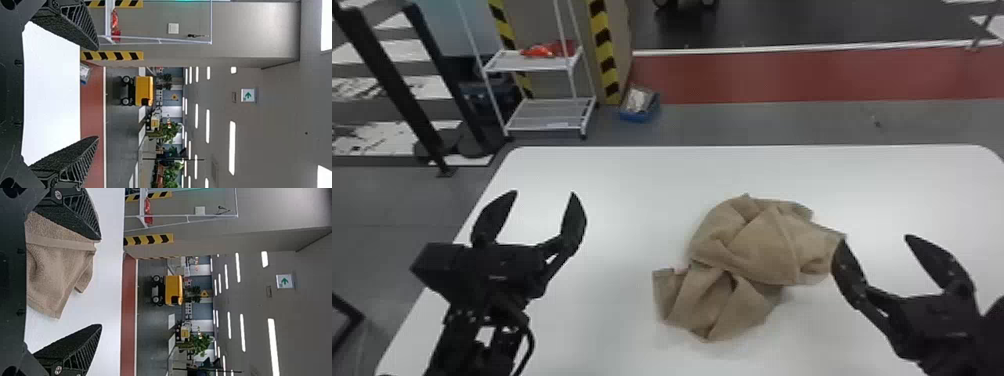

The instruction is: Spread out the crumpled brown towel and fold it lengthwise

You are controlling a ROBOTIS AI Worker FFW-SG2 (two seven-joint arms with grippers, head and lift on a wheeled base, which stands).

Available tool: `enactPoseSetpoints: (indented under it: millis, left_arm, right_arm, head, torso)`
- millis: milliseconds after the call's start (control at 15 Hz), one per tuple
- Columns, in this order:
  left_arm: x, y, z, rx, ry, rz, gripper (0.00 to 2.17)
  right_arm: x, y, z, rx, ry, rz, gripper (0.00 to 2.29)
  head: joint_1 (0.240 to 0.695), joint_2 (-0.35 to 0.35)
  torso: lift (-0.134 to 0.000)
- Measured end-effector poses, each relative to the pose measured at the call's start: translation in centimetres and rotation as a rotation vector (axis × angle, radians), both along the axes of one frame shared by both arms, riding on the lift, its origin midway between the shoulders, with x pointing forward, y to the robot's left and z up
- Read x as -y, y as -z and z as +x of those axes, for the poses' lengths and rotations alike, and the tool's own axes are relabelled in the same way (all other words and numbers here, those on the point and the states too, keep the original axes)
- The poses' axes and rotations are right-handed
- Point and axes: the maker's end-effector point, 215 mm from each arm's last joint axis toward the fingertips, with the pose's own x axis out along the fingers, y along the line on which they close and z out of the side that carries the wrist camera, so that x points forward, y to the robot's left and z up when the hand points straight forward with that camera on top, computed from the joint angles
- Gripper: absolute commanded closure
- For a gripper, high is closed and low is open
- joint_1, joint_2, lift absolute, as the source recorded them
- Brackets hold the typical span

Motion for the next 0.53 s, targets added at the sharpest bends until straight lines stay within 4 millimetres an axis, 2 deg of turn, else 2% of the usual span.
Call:
enactPoseSetpoints:
  millis: [267,533]
  left_arm:
    - [0.9,0.4,-0.5,-0.009,0.02,0.007,0.09]
    - [1.6,1.0,-1.1,-0.024,0.034,0.012,0.09]
  right_arm:
    - [2.5,-0.4,-0.1,0.009,0.037,0.015,0.1]
    - [2.2,-0.7,-0.2,0.016,0.03,0.015,0.11]
  head:
    - [0.695,0.038]
    - [0.695,0.03]
  torso:
    - [-0.123]
    - [-0.123]
